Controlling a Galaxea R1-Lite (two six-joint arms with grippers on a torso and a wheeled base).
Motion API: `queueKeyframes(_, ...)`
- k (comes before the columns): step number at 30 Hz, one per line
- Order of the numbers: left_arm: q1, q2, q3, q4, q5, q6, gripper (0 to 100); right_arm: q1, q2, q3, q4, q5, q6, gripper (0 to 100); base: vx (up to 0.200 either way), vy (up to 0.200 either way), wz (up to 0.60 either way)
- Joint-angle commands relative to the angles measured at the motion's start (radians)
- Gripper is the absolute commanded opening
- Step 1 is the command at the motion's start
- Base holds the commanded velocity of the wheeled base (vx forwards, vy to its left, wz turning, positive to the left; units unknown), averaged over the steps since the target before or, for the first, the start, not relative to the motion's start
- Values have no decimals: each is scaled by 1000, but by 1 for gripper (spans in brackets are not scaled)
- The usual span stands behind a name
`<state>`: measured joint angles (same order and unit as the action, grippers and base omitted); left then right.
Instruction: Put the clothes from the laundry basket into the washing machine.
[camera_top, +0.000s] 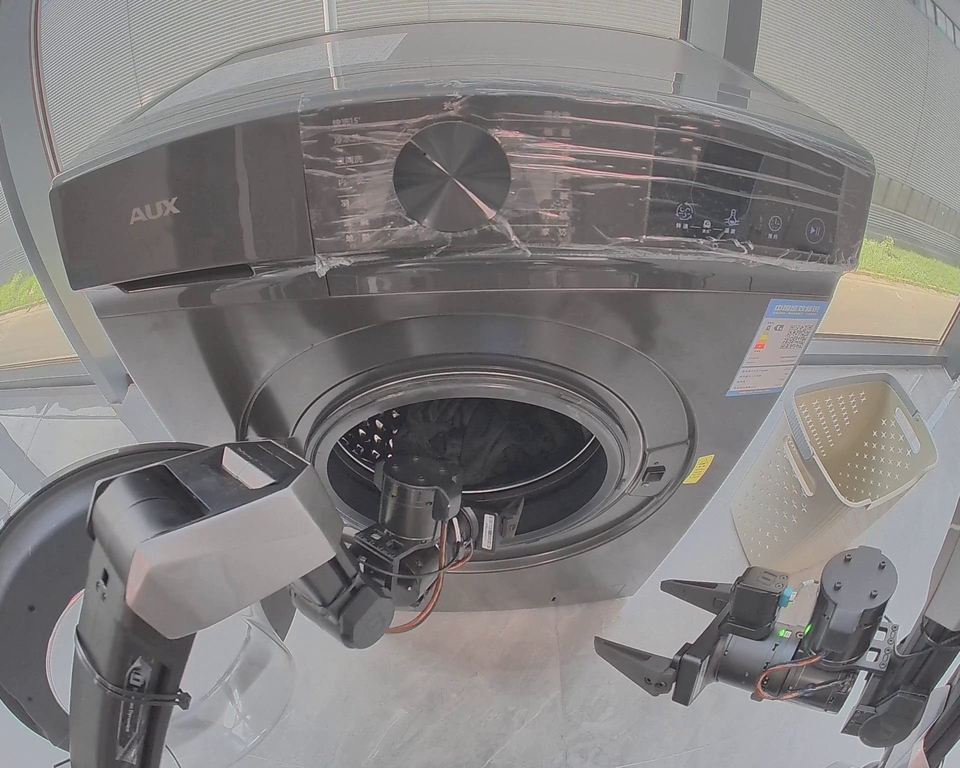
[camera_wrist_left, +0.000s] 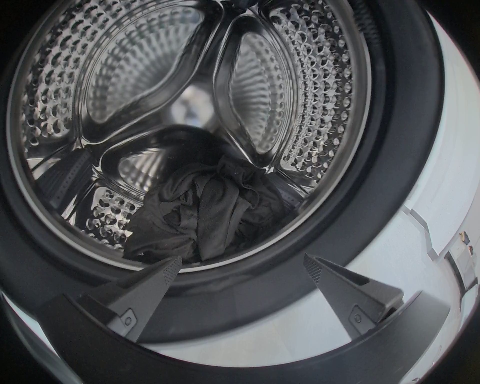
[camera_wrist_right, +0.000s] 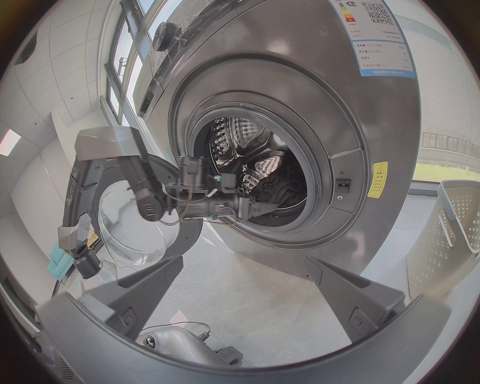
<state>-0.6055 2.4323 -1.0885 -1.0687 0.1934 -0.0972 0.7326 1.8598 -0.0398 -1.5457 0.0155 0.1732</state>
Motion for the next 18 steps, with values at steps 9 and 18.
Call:
queueKeyframes(9, -157, -320, 475, -241, -3, -7, 100, 2, -2, 23, -1, -2, -1, 100, 0, 0, 0)
queueKeyframes(18, -169, -546, 627, -289, 32, -81, 100, -35, -53, 15, -2, -105, 0, 100, 0, 0, 0)
